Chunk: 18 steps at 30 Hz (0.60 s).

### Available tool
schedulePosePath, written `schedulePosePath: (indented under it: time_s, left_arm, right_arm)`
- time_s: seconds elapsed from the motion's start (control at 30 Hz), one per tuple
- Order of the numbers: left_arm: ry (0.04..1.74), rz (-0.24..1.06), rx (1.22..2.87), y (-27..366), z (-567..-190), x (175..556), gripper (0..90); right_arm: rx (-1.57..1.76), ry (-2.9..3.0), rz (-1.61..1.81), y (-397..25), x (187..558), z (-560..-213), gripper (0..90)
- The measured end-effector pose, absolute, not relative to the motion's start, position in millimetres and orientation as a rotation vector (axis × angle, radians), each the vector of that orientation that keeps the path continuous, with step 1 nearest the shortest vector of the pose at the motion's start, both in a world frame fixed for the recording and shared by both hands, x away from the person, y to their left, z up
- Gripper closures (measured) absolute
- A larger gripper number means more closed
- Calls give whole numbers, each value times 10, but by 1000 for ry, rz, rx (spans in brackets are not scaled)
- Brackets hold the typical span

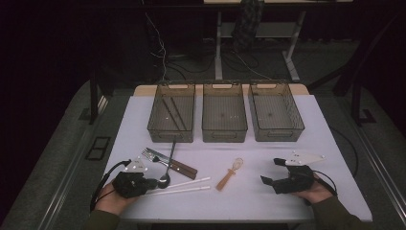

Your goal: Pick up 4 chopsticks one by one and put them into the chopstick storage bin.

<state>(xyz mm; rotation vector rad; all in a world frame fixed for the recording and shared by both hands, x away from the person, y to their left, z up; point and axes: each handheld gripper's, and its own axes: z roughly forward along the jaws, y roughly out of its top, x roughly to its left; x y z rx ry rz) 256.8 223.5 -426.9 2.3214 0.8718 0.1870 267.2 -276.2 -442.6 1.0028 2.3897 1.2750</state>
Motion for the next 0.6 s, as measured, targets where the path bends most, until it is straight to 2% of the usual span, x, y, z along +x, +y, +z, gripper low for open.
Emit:
schedulePosePath:
  time_s: [0.13,0.37,0.47,0.6]
  left_arm:
    - [813,189,2283,2197,-4216,2547,753]
    - [609,109,2250,1914,-4166,2493,668]
    - [515,89,2278,1763,-4195,2482,680]
    - [479,76,2324,1658,-4267,2521,725]
  right_arm:
    - [1003,2391,1276,-2759,2672,-4427,141]
    - [998,2396,1273,-2751,2676,-4432,141]
    - [996,2397,1272,-2749,2678,-4435,141]
    - [999,2396,1274,-2750,2677,-4434,142]
